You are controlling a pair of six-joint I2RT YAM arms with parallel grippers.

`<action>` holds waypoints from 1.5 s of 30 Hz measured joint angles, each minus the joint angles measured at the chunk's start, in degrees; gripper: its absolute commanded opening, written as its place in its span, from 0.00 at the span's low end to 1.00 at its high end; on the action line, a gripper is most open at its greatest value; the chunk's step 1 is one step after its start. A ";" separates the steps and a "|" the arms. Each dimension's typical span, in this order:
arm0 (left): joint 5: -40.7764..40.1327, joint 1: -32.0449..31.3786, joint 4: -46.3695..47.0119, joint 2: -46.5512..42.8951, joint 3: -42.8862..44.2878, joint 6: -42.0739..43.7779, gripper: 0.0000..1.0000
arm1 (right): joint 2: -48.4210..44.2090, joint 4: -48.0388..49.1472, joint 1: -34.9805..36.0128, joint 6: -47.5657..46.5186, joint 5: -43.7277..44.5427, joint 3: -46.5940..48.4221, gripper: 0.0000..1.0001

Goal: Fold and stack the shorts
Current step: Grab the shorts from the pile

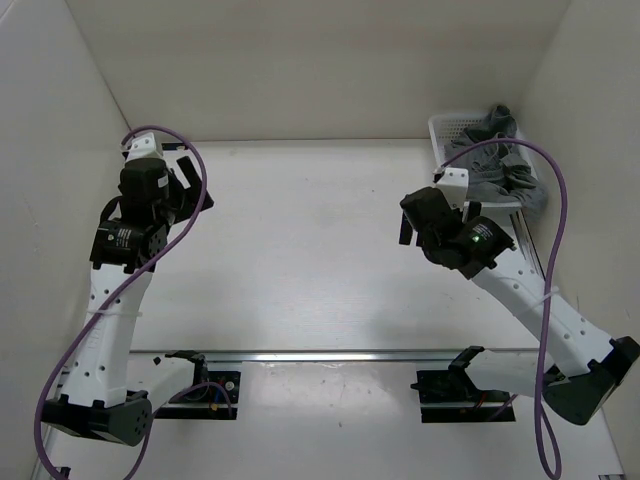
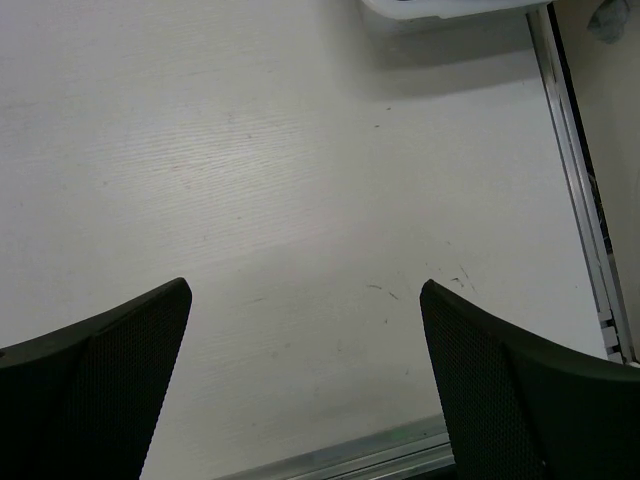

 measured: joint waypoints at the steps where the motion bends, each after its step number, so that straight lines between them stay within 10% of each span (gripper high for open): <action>1: 0.48 0.00 0.11 0.00 -0.22 0.28 1.00 | -0.09 0.00 0.00 0.24 0.17 -0.31 1.00; 14: 7.76 0.02 1.62 0.07 -2.23 1.42 1.00 | 8.00 -0.22 -7.82 0.44 1.01 3.41 0.95; 23: 16.59 -0.42 1.81 9.11 -1.70 3.50 1.00 | 31.98 2.71 -39.01 -8.46 -21.18 28.24 0.83; 26: 16.94 -0.74 1.40 11.85 -1.68 3.69 1.00 | 40.81 2.89 -43.23 -9.14 -25.99 36.37 0.98; 37: 15.13 -1.05 1.25 19.37 1.05 4.42 1.00 | 69.72 0.13 -50.86 -10.01 -26.62 66.51 0.98; 41: 14.08 -1.64 1.11 23.12 1.46 4.42 1.00 | 76.94 1.14 -50.99 -10.25 -27.21 70.44 0.89; 44: 13.16 -1.88 0.37 25.35 2.23 4.42 1.00 | 80.61 2.19 -51.10 -10.21 -28.89 70.44 0.65; 45: 12.74 -2.14 0.04 25.88 2.60 4.39 1.00 | 81.55 2.43 -51.17 -10.12 -29.55 70.44 0.40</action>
